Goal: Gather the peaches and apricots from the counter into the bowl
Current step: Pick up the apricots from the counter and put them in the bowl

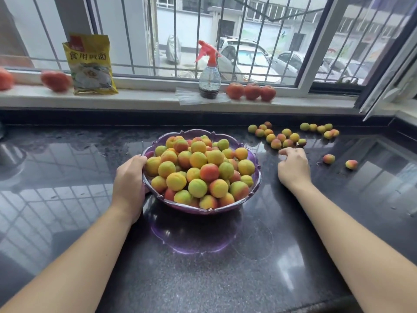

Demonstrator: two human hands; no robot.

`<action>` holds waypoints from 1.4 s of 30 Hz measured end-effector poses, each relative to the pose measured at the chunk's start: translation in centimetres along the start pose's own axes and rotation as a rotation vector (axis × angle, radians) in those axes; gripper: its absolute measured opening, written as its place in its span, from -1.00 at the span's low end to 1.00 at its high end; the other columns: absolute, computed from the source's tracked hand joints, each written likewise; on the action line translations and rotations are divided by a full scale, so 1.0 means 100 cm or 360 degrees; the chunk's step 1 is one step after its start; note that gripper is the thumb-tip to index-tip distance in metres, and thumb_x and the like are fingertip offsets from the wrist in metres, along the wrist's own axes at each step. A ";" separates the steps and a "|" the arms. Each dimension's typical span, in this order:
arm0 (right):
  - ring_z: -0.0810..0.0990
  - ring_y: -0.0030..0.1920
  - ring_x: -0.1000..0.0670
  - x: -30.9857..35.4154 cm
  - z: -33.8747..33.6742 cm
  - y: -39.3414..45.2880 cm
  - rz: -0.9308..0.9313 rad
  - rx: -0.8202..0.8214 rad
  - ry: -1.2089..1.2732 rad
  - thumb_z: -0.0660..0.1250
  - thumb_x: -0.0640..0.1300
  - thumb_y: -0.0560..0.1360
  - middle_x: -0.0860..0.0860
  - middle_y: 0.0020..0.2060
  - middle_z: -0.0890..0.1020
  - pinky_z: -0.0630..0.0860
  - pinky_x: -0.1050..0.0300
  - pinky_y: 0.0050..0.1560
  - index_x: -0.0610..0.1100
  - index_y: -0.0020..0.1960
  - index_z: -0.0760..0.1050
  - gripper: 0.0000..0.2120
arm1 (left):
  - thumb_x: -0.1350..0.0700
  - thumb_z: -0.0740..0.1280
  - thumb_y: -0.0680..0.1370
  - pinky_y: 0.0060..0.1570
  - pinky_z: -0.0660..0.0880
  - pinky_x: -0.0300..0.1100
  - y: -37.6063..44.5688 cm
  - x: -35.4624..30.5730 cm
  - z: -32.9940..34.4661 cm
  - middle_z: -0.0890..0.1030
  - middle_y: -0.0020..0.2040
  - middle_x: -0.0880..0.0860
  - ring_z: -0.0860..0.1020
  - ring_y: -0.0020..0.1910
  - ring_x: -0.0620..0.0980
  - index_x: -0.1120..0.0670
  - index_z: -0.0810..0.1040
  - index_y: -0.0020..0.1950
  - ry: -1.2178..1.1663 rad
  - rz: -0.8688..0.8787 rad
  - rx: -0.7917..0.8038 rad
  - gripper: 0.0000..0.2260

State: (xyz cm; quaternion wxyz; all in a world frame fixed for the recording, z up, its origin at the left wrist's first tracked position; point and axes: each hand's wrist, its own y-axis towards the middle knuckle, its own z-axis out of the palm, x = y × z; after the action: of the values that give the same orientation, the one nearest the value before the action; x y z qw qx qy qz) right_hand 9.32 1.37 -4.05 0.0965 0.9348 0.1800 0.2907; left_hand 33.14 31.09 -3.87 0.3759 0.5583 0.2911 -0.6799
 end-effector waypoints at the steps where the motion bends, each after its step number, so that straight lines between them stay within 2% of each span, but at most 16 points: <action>1: 0.46 0.29 -0.33 -0.005 0.003 0.007 0.0014 0.0003 -0.0068 0.21 -0.26 0.57 -0.25 0.32 0.44 0.40 -0.10 0.33 -0.18 0.30 0.53 -0.67 | 0.02 0.25 0.59 -0.11 0.49 0.08 0.000 0.001 0.000 0.57 -0.11 0.22 0.54 -0.10 0.16 0.43 0.51 0.08 0.0002 0.0006 -0.0006 -0.57; 3: 0.46 0.30 -0.36 -0.005 0.007 0.020 0.0026 -0.0009 -0.0153 0.21 -0.21 0.60 -0.27 0.35 0.42 0.41 -0.14 0.33 -0.18 0.35 0.47 -0.67 | 0.01 0.26 0.56 -0.15 0.49 0.02 0.001 0.001 0.000 0.55 -0.12 0.22 0.54 -0.10 0.16 0.43 0.51 0.08 -0.0004 0.0013 -0.0013 -0.56; 7: 0.47 0.30 -0.35 0.003 0.016 0.040 0.0018 -0.0011 -0.0287 0.19 0.02 0.64 -0.25 0.35 0.41 0.45 -0.19 0.27 -0.12 0.44 0.40 -0.58 | -0.06 0.29 0.49 0.01 0.54 0.19 0.000 0.000 0.000 0.60 -0.07 0.34 0.59 -0.03 0.21 0.41 0.53 0.12 -0.0014 -0.0002 -0.0004 -0.48; 10: 0.47 0.32 -0.32 0.004 0.019 0.052 0.0039 -0.0007 -0.0381 0.16 0.15 0.64 -0.20 0.38 0.41 0.46 -0.19 0.27 0.01 0.49 0.38 -0.53 | -0.07 0.30 0.46 0.04 0.54 0.17 -0.002 -0.002 0.003 0.61 -0.04 0.27 0.59 -0.03 0.20 0.42 0.53 0.13 -0.0027 0.0004 -0.0006 -0.46; 13: 0.49 0.30 -0.32 0.006 0.020 0.059 0.0086 -0.0027 -0.0377 0.17 0.16 0.64 -0.19 0.37 0.43 0.46 -0.18 0.26 0.02 0.48 0.40 -0.54 | -0.03 0.28 0.47 0.01 0.54 0.13 -0.002 -0.002 0.004 0.61 -0.04 0.25 0.59 -0.04 0.18 0.42 0.55 0.13 -0.0029 0.0010 -0.0034 -0.49; 17: 0.53 0.24 -0.30 0.008 0.020 0.057 0.0094 -0.0076 -0.0279 0.32 0.09 0.60 -0.17 0.28 0.51 0.50 -0.16 0.18 -0.07 0.37 0.45 -0.59 | -0.02 0.27 0.50 -0.04 0.55 0.08 -0.001 -0.002 0.004 0.61 -0.07 0.24 0.59 -0.06 0.18 0.34 0.60 0.08 -0.0032 0.0011 -0.0031 -0.58; 19: 0.57 0.18 -0.27 0.009 0.018 0.052 0.0050 -0.0163 -0.0064 0.36 0.03 0.57 -0.16 0.20 0.57 0.53 -0.14 0.13 -0.11 0.26 0.48 -0.67 | -0.02 0.27 0.51 0.00 0.54 0.14 -0.001 -0.002 0.003 0.60 -0.06 0.25 0.58 -0.04 0.20 0.41 0.54 0.09 -0.0036 0.0009 -0.0022 -0.53; 21: 0.58 0.17 -0.21 0.009 0.015 0.042 0.0041 -0.0156 0.0219 0.37 0.00 0.56 -0.12 0.17 0.60 0.55 -0.11 0.14 -0.11 0.25 0.48 -0.68 | -0.03 0.27 0.51 0.04 0.55 0.21 -0.001 -0.002 0.002 0.61 -0.05 0.27 0.59 -0.03 0.21 0.43 0.51 0.12 -0.0022 0.0002 -0.0010 -0.51; 25: 0.63 0.10 -0.06 0.019 0.006 0.007 0.0102 0.0098 0.0864 0.41 0.05 0.55 -0.03 0.13 0.62 0.62 -0.04 0.11 -0.01 0.33 0.42 -0.60 | -0.03 0.26 0.54 0.04 0.58 0.19 -0.003 -0.003 0.002 0.62 -0.05 0.33 0.62 -0.02 0.21 0.40 0.54 0.14 0.0012 -0.0004 -0.0011 -0.53; 29: 0.67 0.10 -0.11 0.037 -0.023 -0.022 -0.0100 0.0156 0.1573 0.42 -0.16 0.57 -0.06 0.07 0.67 0.64 -0.02 0.12 -0.05 0.24 0.55 -0.75 | -0.04 0.27 0.54 0.02 0.56 0.18 -0.005 -0.004 0.003 0.62 -0.07 0.25 0.61 -0.04 0.22 0.38 0.57 0.09 0.0015 -0.0017 -0.0048 -0.54; 33: 0.64 0.09 -0.07 0.050 -0.044 -0.045 -0.0259 0.0386 0.2131 0.34 -0.31 0.59 -0.09 0.11 0.66 0.60 0.08 0.14 -0.08 0.23 0.61 -0.73 | -0.06 0.27 0.50 0.03 0.57 0.18 -0.007 -0.005 0.005 0.63 -0.06 0.24 0.61 -0.04 0.21 0.23 0.63 0.06 0.0032 -0.0035 -0.0079 -0.62; 37: 0.61 0.20 -0.04 0.052 -0.045 -0.050 -0.0204 0.0565 0.2007 0.37 -0.21 0.53 -0.13 0.26 0.61 0.55 0.15 0.13 -0.04 0.27 0.62 -0.67 | -0.04 0.28 0.49 -0.01 0.53 0.11 -0.005 -0.003 0.006 0.61 -0.07 0.22 0.58 -0.06 0.18 0.18 0.63 0.06 0.0013 -0.0006 -0.0096 -0.67; 40: 0.63 0.20 -0.01 0.050 -0.049 -0.052 -0.0362 0.0606 0.1673 0.32 -0.26 0.62 -0.05 0.18 0.66 0.55 0.08 0.20 0.06 0.40 0.51 -0.60 | -0.03 0.28 0.49 -0.01 0.53 0.09 -0.004 -0.002 0.005 0.60 -0.07 0.23 0.58 -0.05 0.18 0.19 0.63 0.06 -0.0019 -0.0007 -0.0093 -0.67; 42: 0.67 0.16 -0.04 0.053 -0.053 -0.057 -0.0526 0.0608 0.1485 0.38 -0.29 0.58 -0.07 0.10 0.67 0.60 0.01 0.20 -0.03 0.40 0.45 -0.57 | -0.03 0.28 0.49 -0.03 0.56 0.06 -0.004 -0.001 0.005 0.62 -0.06 0.23 0.60 -0.04 0.19 0.20 0.63 0.06 -0.0022 -0.0022 -0.0079 -0.66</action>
State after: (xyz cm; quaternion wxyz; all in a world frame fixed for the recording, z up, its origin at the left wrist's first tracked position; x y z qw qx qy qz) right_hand 8.71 9.04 1.29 -0.1213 0.6662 0.3984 0.6187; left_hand 32.56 30.89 -3.68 0.3870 0.5420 0.3092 -0.6789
